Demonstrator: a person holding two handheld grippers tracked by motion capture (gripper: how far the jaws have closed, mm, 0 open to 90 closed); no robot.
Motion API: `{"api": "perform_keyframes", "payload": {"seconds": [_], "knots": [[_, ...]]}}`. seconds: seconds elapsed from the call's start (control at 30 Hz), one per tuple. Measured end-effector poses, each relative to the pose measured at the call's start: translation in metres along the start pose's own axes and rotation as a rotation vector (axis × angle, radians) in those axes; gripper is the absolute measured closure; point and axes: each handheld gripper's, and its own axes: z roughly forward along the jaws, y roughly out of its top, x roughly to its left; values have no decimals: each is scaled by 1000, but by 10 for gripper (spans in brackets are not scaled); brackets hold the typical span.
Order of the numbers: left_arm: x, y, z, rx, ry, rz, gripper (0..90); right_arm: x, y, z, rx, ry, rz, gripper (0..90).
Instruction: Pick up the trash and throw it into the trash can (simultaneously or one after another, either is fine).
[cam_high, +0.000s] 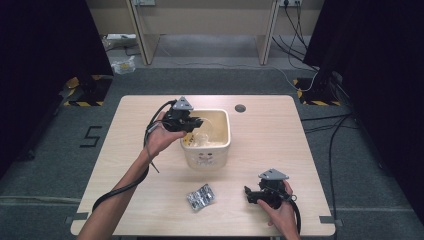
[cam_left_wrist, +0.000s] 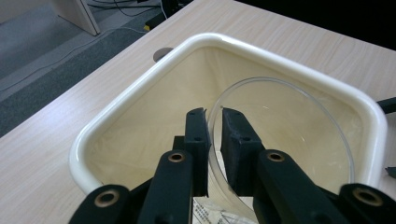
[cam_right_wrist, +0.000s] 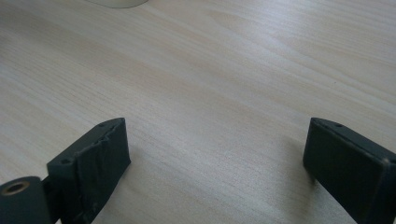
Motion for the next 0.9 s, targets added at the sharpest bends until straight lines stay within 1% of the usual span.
{"api": "perform_keyframes", "payload": {"seconds": [0.17,0.27,0.33,0.37,0.43,0.5,0.53,0.57,0.6,0.63,0.67,0.7,0.73,0.77,0.9], "knots": [[2,-5,3,20,8,-3,793,0,0,0,0,0,-1,73],[3,-6,2,15,7,-11,775,0,0,0,0,0,-1,74],[3,-5,2,10,8,-13,722,0,0,0,0,0,-1,73],[4,-5,1,1,7,-22,722,0,0,0,0,0,-1,73],[5,-4,-2,-11,8,-29,635,0,0,0,0,0,-1,73],[5,-3,-3,-16,12,-27,594,0,0,0,0,0,-1,73],[5,-3,-5,-24,16,-33,594,0,0,0,0,0,-1,73],[6,-3,-8,-28,15,-48,529,0,0,0,0,0,0,74],[6,-3,-8,-28,15,-48,508,0,0,0,0,0,0,74],[7,-3,-10,-29,9,-51,508,0,0,0,0,1,0,74],[7,-3,-12,-30,8,-51,473,0,0,0,0,0,0,74],[9,-4,-15,-37,13,-58,459,0,0,0,0,1,0,74],[9,-4,-15,-37,13,-58,446,0,0,0,0,0,0,74],[10,-4,-18,-40,11,-68,446,0,0,0,0,0,0,74],[13,-7,-26,-61,15,-90,371,0,0,0,1,0,1,74]]}}
